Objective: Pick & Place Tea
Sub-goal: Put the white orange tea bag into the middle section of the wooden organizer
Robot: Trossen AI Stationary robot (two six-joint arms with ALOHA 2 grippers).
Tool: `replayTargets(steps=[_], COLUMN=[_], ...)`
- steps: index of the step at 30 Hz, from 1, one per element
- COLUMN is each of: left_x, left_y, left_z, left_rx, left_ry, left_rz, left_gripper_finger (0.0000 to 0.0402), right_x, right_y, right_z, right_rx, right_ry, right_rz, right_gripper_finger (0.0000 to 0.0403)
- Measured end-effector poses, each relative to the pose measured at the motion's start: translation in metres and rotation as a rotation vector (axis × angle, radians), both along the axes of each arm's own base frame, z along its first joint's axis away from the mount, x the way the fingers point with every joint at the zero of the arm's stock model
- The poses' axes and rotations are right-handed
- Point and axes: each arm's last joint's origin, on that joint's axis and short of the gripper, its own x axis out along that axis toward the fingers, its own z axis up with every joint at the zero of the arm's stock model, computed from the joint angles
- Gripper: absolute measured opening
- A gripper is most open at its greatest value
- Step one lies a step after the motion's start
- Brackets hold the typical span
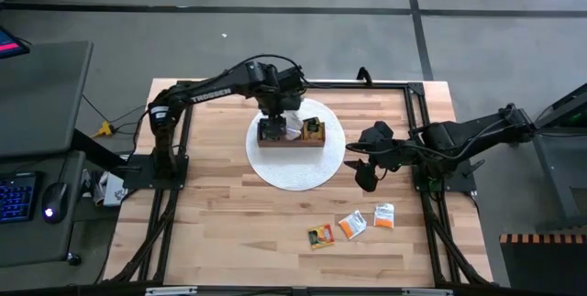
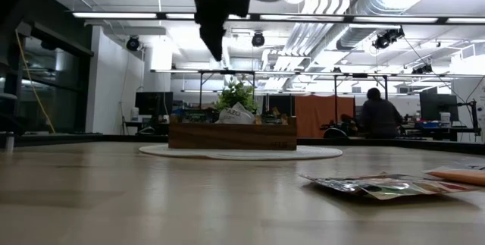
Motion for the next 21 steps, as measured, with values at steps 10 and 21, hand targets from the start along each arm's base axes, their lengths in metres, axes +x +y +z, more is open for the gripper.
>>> replayTargets(steps=[10,21], left_x=[-0.047,-0.127], left_y=[-0.017,-0.049], left_z=[0.051,0.124], left_rx=[-0.036,0.013], left_ry=[-0.091,-0.379], left_rz=[0.020,0.140], left_gripper_finger=[0.0223,0.0223], right_x=[-0.001,-0.005], right_y=[0.004,0.004], right_z=[0.000,-0.004], right_rx=[-0.003,0.012], right_ry=[0.006,0.063], right_rz=[0.022,0.058], right_gripper_finger=[0.0236,0.0236])
